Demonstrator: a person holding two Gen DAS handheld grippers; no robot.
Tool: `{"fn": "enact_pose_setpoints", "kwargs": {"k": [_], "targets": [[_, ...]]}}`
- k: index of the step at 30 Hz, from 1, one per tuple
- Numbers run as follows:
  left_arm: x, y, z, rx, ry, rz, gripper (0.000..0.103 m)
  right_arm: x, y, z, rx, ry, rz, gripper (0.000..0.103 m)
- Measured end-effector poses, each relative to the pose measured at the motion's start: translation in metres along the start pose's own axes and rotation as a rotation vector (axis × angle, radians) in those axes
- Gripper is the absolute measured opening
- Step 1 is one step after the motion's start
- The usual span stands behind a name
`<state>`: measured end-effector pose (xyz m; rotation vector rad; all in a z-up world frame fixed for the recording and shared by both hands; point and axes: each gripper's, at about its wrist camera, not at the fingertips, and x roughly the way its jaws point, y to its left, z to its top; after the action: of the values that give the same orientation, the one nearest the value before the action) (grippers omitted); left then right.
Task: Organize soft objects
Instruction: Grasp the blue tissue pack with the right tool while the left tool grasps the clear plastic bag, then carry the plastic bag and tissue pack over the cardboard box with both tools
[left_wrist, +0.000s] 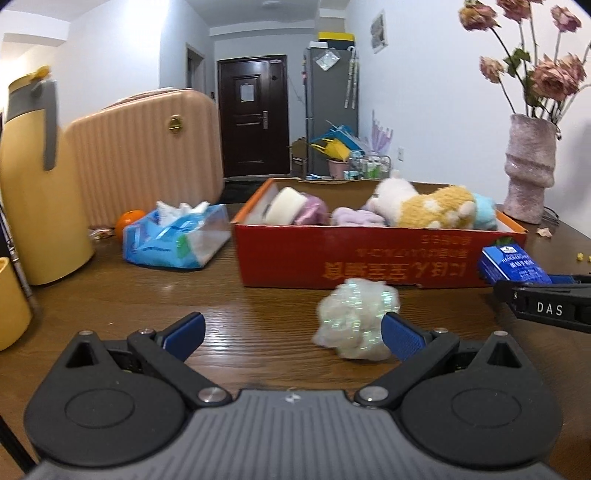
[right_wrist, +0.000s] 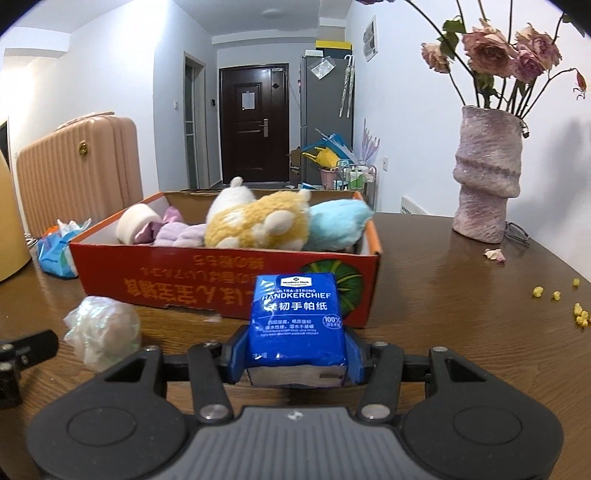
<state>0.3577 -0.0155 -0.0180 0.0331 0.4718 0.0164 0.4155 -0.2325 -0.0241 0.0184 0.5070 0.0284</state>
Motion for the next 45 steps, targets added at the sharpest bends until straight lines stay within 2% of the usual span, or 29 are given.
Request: {"fn": "enact_pose_setpoints", "kwargs": {"k": [6, 13, 19, 21, 23, 25, 27, 36, 45], "targets": [[0.015, -0.024, 0.004, 0.027, 0.017, -0.02, 0.103, 0.0, -0.015, 0.001, 0.003, -0.009, -0.012, 0.051], [0.045, -0.036, 0.012, 0.012, 0.08, -0.033, 0.103, 0.001, -0.025, 0.001, 0.012, -0.015, -0.017, 0.051], [0.062, -0.039, 0.016, 0.008, 0.11, 0.0, 0.103, -0.002, -0.023, 0.001, 0.003, -0.029, -0.009, 0.051], [0.062, -0.038, 0.016, 0.005, 0.117, -0.016, 0.095, -0.003, -0.022, 0.001, 0.0, -0.037, -0.008, 0.051], [0.062, -0.037, 0.016, 0.01, 0.124, -0.025, 0.069, -0.003, -0.022, 0.0, -0.001, -0.04, -0.007, 0.051], [0.063, -0.037, 0.016, 0.005, 0.141, -0.052, 0.052, -0.003, -0.022, 0.0, -0.001, -0.04, -0.007, 0.051], [0.065, -0.035, 0.016, -0.015, 0.166, -0.081, 0.049, -0.003, -0.022, 0.0, -0.001, -0.042, -0.007, 0.051], [0.053, -0.028, 0.023, -0.061, 0.097, -0.078, 0.048, -0.011, -0.021, 0.001, 0.001, -0.093, -0.003, 0.051], [0.04, -0.028, 0.039, -0.081, -0.002, -0.08, 0.048, -0.015, -0.007, 0.007, -0.059, -0.229, -0.042, 0.051]]}}
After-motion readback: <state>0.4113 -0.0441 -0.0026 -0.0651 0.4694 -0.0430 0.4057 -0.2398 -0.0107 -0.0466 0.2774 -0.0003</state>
